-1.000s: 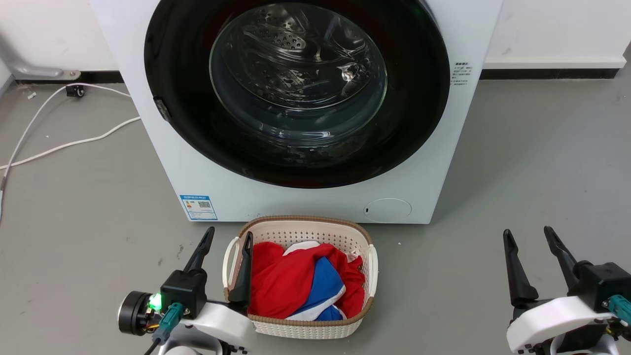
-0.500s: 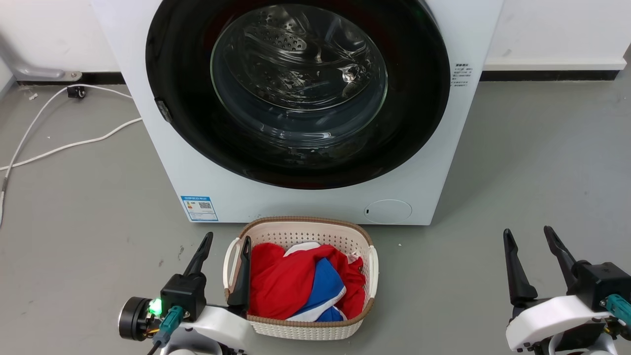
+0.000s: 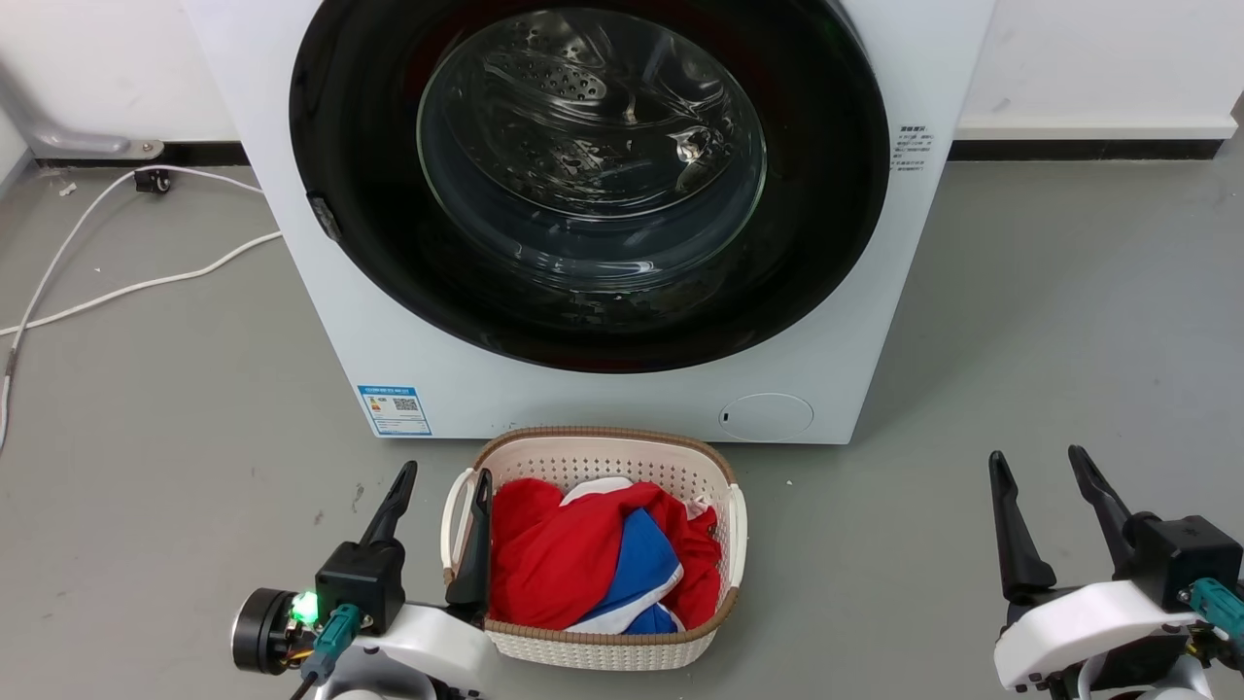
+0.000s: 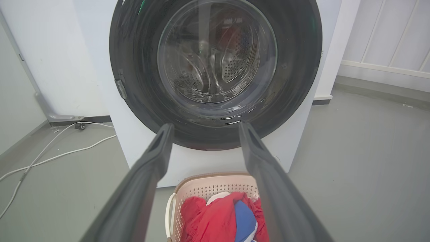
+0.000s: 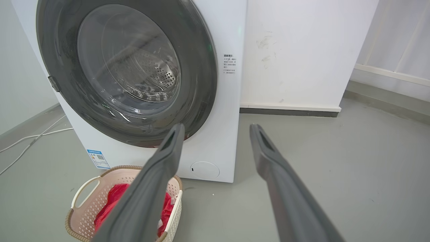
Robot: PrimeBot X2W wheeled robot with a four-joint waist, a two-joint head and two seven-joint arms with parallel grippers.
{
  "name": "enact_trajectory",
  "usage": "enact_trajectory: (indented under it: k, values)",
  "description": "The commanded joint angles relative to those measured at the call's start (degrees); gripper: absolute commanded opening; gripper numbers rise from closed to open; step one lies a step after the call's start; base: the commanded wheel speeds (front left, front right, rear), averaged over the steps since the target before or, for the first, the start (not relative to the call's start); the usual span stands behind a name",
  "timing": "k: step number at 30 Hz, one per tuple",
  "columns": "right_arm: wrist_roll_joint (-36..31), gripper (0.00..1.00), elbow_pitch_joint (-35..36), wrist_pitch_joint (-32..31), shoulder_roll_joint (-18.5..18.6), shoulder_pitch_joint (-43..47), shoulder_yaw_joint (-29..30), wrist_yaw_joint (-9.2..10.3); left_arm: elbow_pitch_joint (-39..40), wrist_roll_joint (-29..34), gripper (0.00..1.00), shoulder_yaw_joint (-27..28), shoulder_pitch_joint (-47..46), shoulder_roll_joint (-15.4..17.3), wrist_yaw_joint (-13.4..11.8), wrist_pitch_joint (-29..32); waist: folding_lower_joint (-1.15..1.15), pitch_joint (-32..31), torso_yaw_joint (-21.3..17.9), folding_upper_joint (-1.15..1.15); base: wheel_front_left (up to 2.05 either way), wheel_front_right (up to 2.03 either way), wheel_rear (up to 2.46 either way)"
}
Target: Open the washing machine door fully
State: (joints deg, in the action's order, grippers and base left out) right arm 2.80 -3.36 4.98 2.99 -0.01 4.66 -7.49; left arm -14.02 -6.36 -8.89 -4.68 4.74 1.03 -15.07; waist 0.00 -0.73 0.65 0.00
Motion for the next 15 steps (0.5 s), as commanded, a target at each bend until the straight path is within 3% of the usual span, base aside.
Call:
enact_trajectory:
  k: [1, 3, 5, 6, 12, 15]
  values:
    - [0.0, 1.00, -0.1, 0.1, -0.2, -0.4, -0.1, -0.01, 0.0, 0.1, 1.00, 0.1, 0.0, -0.2, 0.3, -0.2, 0.00, 0.0, 0.0, 0.00, 0.00, 0.00, 0.00]
    - [0.1, 1.00, -0.2, 0.1, -0.2, -0.4, -0.1, -0.01, 0.2, 0.0, 1.00, 0.3, 0.0, -0.3, 0.5, -0.2, 0.00, 0.0, 0.0, 0.00, 0.00, 0.00, 0.00]
    - [0.6, 0.29, -0.3, -0.1, -0.2, -0.4, 0.0, -0.01, 0.1, 0.3, 1.00, 0.4, 0.1, -0.3, 0.6, -0.2, 0.00, 0.0, 0.0, 0.00, 0.00, 0.00, 0.00]
    - [0.6, 0.00, -0.3, -0.2, -0.2, -0.4, 0.0, -0.01, 0.2, 0.4, 1.00, 0.4, 0.1, -0.3, 0.7, -0.2, 0.00, 0.0, 0.1, 0.00, 0.00, 0.00, 0.00]
    - [1.1, 0.00, 0.2, -0.7, -0.2, -0.8, 0.3, -0.01, 0.3, 0.8, 1.00, 0.7, 0.2, -0.5, 0.8, -0.2, 0.00, 0.1, 0.1, 0.00, 0.00, 0.00, 0.00]
    - [5.6, 0.00, -0.1, -1.4, -0.1, -0.9, 1.3, -0.01, 0.4, 1.0, 1.00, 0.8, 0.1, -0.6, 0.8, -0.2, 0.00, 0.2, 0.2, 0.00, 0.00, 0.00, 0.00]
